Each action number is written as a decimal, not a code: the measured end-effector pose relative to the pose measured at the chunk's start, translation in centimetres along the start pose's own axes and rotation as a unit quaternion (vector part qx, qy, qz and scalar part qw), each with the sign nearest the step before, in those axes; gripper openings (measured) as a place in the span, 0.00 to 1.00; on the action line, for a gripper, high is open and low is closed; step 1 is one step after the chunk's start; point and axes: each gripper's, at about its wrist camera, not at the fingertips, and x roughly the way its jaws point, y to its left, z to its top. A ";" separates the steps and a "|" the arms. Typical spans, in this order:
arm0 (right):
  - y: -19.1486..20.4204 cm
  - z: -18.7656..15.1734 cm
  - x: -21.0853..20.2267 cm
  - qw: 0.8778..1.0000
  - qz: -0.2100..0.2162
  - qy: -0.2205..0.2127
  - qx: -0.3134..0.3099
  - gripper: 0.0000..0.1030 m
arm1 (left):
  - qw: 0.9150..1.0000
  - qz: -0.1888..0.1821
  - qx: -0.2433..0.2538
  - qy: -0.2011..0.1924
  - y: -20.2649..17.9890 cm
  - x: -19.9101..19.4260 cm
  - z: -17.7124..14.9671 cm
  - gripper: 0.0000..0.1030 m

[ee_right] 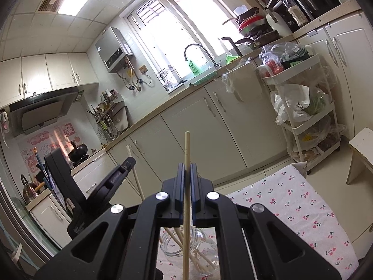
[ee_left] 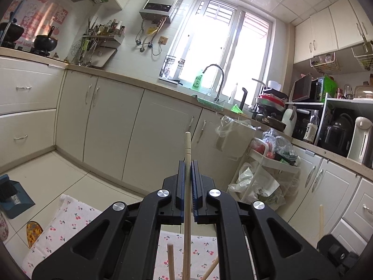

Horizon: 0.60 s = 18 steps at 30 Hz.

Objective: Organize utensils
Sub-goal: 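Lift both held sticks up and carry them over the jar, then open the left gripper to drop its stick into the glass jar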

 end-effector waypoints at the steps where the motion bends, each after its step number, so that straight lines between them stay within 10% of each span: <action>1: -0.1 0.0 0.2 1.000 -0.001 0.000 0.000 0.05 | 1.000 0.001 0.004 0.003 0.1 0.1 -0.5 0.05; 18: 1.1 2.0 2.2 0.999 0.010 -0.039 0.020 0.06 | 0.997 -0.022 0.039 0.062 1.6 -2.6 -4.3 0.07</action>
